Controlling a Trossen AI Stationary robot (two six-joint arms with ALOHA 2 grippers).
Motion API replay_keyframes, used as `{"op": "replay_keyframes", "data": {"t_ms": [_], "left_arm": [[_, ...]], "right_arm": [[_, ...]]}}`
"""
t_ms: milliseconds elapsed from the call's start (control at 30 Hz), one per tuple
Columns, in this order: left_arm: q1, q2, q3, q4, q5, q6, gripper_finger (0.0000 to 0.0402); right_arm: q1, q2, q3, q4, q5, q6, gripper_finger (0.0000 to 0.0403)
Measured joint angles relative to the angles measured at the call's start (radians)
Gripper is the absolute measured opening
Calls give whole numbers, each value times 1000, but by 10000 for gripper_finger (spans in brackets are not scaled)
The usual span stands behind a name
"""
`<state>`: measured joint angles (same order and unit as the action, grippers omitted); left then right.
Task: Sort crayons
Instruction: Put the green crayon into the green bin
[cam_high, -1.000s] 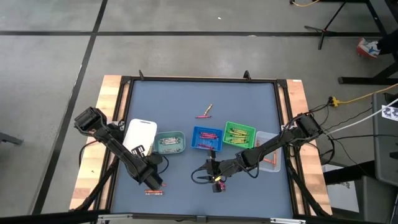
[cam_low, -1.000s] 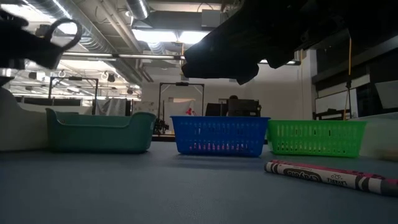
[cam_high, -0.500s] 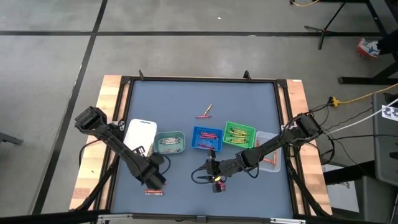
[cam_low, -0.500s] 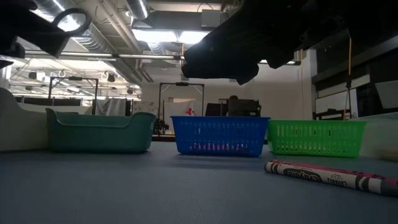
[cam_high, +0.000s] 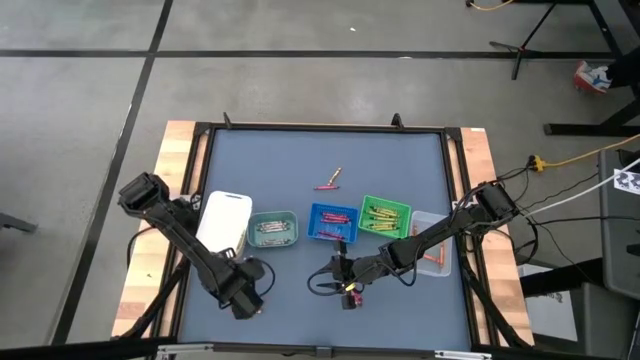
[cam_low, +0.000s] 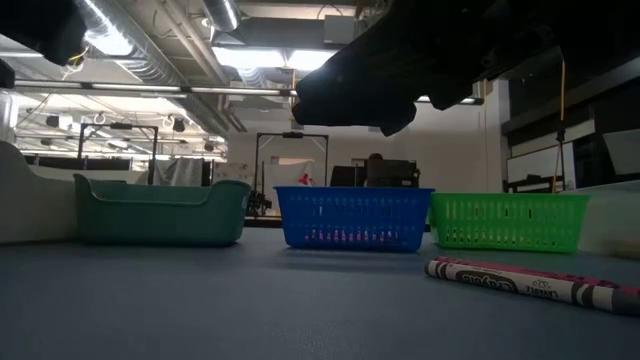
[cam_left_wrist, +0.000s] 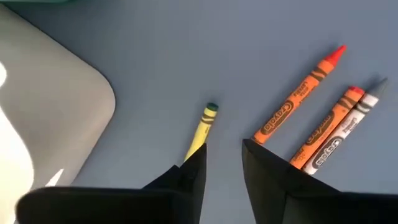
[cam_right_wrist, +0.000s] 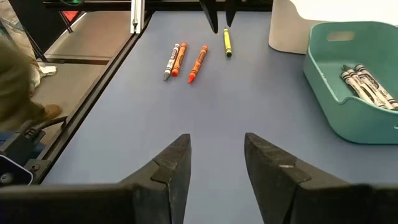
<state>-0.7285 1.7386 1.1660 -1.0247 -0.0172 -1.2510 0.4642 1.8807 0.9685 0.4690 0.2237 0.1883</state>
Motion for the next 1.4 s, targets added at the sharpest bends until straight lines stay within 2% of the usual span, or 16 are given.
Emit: {"op": "replay_keyframes", "data": {"t_ms": [267, 633, 767, 1000, 1167, 1300, 1400], "left_arm": [[-84, 0, -1, -2, -75, -1, 85], [-198, 0, -90, 22, -78, -4, 86], [-202, 0, -133, 43, -86, -30, 86], [-202, -5, -214, 180, -89, -28, 86], [-199, -5, -228, 184, -82, -37, 85], [-199, -4, -229, 188, -76, -42, 69], [-199, -3, -229, 193, -74, -53, 43]], "right_arm": [[0, 0, 0, 0, 0, 0, 150], [0, 0, 0, 0, -1, 0, 150], [0, 0, 0, 0, -1, 0, 150], [0, 0, 0, 0, -5, 0, 150], [0, 0, 0, 2, -14, 0, 150], [0, 0, 0, 6, -20, 1, 150], [0, 0, 0, 8, -63, 1, 150]]}}
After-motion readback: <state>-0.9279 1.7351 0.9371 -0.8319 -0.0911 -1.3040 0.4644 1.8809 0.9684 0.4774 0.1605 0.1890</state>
